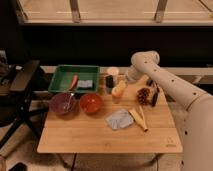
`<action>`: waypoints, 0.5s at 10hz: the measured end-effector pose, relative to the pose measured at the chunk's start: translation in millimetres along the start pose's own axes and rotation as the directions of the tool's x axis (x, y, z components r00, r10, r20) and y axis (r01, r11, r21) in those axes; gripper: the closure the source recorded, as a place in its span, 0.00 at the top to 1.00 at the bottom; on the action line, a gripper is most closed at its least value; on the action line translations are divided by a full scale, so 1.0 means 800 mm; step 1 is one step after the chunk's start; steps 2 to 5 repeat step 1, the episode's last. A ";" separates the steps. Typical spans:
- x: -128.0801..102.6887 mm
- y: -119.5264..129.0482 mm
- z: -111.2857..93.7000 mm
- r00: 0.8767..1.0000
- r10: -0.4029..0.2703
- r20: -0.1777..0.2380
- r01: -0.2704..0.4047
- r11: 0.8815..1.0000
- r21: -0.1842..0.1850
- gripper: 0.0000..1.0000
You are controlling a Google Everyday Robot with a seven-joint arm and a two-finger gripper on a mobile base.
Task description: Place apple in metal cup
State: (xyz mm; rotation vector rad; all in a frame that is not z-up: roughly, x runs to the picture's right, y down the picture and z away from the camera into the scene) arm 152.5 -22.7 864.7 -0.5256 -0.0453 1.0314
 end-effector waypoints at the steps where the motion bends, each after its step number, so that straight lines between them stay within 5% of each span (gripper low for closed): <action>1: 0.005 -0.013 -0.007 0.999 0.028 0.016 -0.028 1.000 0.004 0.80; 5: 0.005 -0.013 -0.007 0.999 0.028 0.016 -0.028 1.000 0.004 0.80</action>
